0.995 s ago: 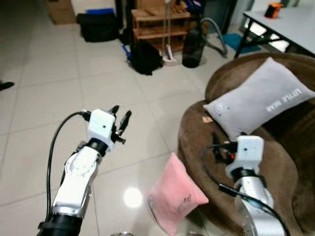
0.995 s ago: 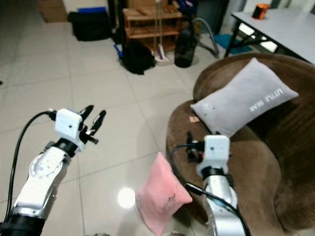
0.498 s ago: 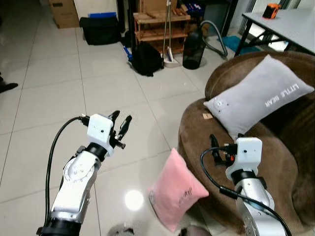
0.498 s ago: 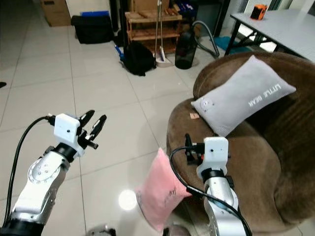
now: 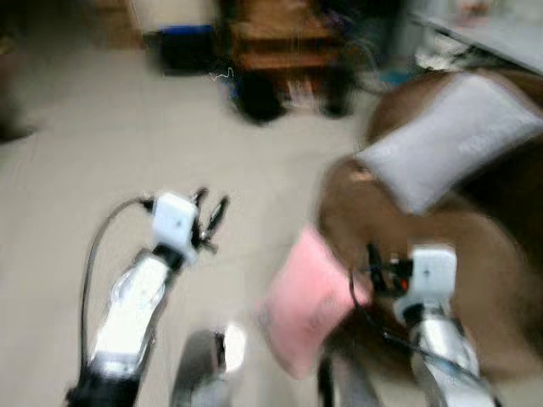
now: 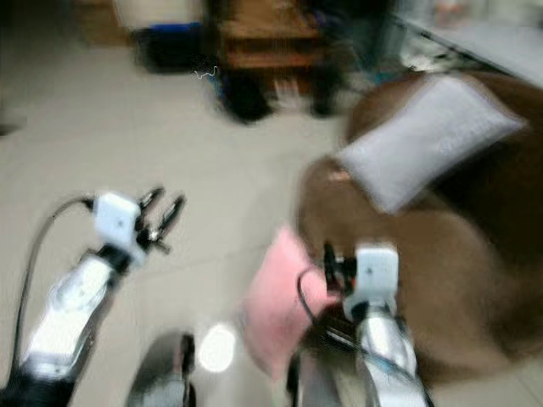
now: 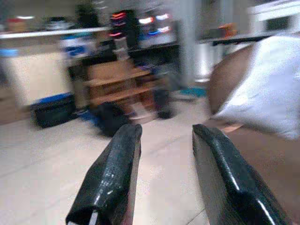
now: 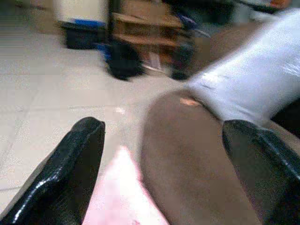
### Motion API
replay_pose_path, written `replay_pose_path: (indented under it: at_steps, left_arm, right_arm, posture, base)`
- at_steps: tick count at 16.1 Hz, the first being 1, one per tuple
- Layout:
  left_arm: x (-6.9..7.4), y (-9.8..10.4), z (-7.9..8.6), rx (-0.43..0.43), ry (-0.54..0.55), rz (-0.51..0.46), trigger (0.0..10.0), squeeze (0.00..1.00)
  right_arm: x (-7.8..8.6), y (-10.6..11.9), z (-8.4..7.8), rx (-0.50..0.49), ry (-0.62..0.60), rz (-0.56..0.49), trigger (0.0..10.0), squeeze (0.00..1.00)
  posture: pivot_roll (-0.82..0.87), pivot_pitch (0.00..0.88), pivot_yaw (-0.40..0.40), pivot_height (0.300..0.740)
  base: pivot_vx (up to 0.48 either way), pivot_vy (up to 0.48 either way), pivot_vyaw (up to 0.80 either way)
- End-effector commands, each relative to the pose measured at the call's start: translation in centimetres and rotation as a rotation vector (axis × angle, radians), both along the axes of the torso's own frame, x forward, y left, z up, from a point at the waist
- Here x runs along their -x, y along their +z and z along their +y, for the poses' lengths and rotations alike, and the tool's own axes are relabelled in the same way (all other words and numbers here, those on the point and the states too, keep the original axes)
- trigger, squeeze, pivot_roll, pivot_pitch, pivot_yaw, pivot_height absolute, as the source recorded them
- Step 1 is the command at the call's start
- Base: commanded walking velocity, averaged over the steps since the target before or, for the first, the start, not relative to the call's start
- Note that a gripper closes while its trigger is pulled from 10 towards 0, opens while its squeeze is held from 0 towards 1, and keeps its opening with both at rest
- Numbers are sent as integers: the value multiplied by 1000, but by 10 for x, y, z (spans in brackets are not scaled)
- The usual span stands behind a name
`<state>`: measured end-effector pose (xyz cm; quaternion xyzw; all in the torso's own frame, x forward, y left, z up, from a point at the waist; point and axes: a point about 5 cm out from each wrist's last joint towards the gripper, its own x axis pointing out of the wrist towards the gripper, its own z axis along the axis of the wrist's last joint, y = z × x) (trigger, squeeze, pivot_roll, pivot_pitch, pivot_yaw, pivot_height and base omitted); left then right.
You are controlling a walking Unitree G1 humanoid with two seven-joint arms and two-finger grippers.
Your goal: Move the pillow to the sofa from floor
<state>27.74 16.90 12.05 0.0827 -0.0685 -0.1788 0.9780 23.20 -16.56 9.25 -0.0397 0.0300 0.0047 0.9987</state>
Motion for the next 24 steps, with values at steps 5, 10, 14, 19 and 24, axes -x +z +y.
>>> replay_pose_path:
  at_steps: [5,10,14,19,24]
  left_arm:
    - [2,-10,2,-4,9,34,10000,0]
    - [4,-12,3,13,17,39,10000,0]
    - [6,-12,4,19,20,40,10000,0]
    - [7,-11,4,13,16,40,10000,0]
    - [7,-11,3,9,10,42,10000,0]
  right_arm:
    - [1,-2,3,2,20,10,10000,0]
    - [-2,-1,4,14,31,9,10000,0]
    - [-3,-1,3,19,32,12,10000,0]
    - [-2,-5,5,21,49,34,10000,0]
    - [-3,-6,9,69,86,39,10000,0]
  posture:
    - [28,32,-32,565]
    - [30,41,-43,565]
    - [32,50,-49,565]
    - [34,57,-50,565]
    - [36,56,-49,565]
  base:
    - [0,0,0]
    - [250,0,0]
    - [328,0,0]
    - [332,0,0]
    - [328,0,0]
